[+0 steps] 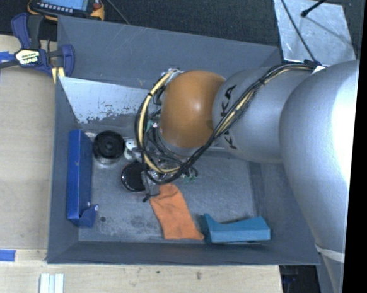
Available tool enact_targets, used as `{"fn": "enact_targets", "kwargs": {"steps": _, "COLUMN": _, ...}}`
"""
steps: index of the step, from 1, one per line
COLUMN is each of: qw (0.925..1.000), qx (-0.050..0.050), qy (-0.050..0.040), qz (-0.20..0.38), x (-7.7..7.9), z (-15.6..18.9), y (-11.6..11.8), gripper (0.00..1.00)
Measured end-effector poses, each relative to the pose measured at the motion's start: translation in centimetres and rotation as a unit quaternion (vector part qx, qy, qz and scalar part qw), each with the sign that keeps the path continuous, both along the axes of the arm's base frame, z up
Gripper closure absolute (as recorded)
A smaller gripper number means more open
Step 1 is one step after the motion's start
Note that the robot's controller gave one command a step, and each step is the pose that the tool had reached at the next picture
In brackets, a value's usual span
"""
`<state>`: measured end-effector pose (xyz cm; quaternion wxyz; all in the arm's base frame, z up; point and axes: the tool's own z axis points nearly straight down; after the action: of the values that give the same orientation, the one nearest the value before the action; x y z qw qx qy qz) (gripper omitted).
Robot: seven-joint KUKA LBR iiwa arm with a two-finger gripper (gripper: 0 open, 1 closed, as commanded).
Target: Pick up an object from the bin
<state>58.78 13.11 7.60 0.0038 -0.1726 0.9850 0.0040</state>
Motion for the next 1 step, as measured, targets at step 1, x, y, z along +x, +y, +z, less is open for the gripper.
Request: {"fn": "enact_targets", "kwargs": {"steps": 1, "qw": 1.0, "qx": -0.005, "qy": -0.0052, "qz": -0.006, "x": -0.65, "z": 0.06, "y": 1.28, "gripper": 1.0}}
